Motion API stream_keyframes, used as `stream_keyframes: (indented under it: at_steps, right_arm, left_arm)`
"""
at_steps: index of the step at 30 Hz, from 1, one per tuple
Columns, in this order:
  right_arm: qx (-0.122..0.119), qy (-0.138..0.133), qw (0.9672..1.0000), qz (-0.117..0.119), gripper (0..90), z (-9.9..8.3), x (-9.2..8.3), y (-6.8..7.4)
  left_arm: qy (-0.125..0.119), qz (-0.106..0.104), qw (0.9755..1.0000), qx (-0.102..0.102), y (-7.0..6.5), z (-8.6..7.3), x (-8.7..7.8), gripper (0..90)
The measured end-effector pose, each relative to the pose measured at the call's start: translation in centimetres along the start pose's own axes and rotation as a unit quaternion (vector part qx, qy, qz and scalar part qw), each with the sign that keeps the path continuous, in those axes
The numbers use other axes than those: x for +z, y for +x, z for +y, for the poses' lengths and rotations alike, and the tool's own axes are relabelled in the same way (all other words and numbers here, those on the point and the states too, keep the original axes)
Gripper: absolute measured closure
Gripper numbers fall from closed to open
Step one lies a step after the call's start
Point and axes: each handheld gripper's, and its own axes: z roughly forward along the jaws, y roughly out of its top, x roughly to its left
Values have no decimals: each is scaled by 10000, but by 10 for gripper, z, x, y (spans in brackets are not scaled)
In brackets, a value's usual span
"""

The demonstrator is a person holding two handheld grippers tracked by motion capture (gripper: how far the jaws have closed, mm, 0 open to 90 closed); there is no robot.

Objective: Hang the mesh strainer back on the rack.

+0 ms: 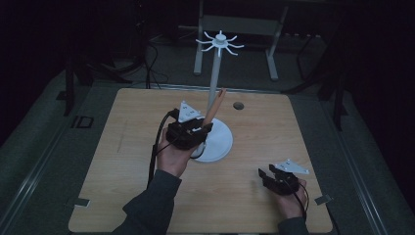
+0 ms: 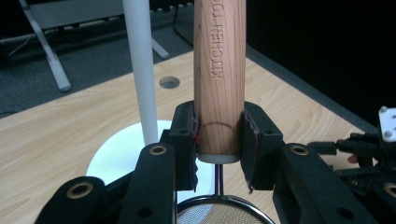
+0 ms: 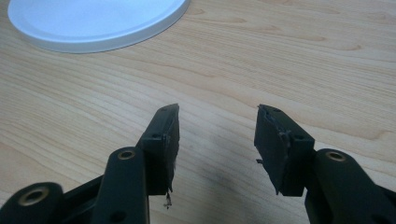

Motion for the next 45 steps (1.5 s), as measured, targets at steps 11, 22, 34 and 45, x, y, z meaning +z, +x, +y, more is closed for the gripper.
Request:
stream_keyframes:
  at_steps: [11, 22, 34, 45]
  right_arm:
    - [-4, 8, 10000, 6, 498, 0, 0, 0]
    - [-6, 18, 10000, 9, 499, -1, 1, 0]
    - [-5, 25, 10000, 8, 499, -1, 1, 0]
    - [-8, 30, 10000, 13, 499, -1, 1, 0]
  left_arm:
    - [-286, 87, 9995, -56, -2, 7, -5, 691]
    - [-562, 171, 9981, -166, -2, 11, -10, 691]
    - [-832, 223, 9960, -229, -3, 17, -15, 691]
    - [-1134, 286, 9927, -294, -4, 20, -20, 691]
